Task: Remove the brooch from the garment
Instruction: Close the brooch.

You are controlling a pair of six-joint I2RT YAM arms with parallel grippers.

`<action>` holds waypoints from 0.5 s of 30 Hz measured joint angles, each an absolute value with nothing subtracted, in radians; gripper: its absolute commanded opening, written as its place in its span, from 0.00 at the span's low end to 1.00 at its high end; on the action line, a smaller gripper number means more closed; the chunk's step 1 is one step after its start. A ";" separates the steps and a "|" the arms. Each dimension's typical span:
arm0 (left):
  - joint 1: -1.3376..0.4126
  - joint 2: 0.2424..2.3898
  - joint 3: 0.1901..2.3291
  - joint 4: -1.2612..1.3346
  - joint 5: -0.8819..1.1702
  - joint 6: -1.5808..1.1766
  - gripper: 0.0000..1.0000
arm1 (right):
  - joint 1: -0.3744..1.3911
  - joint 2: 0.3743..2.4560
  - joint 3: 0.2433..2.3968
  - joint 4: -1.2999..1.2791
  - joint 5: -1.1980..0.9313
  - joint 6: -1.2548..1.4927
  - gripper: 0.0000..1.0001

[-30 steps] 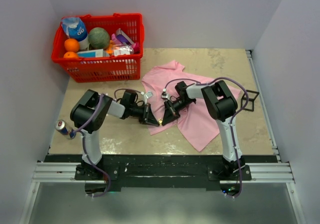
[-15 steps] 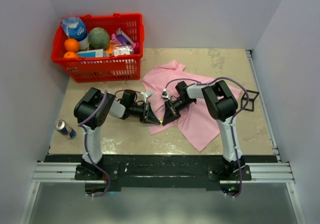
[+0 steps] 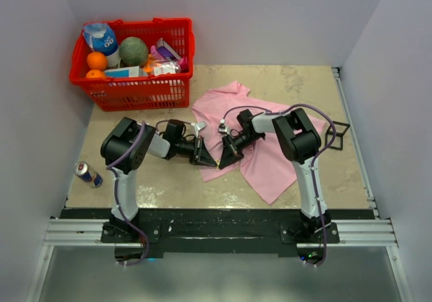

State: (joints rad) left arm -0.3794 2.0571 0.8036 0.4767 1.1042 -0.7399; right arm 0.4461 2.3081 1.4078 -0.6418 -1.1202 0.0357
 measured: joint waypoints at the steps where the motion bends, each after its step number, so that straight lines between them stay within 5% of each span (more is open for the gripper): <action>1: -0.379 2.057 0.804 0.472 1.105 -0.739 0.00 | 0.446 2.308 1.408 -0.642 -1.121 0.036 0.00; 15: -0.373 2.008 0.746 0.450 1.102 -0.722 0.00 | 0.446 2.308 1.407 -0.641 -1.121 0.036 0.00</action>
State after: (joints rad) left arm -0.3733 2.0079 0.7460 0.4500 1.1015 -0.7216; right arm 0.4461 2.3077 1.4075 -0.6415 -1.1206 0.0357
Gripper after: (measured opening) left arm 0.016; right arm 0.018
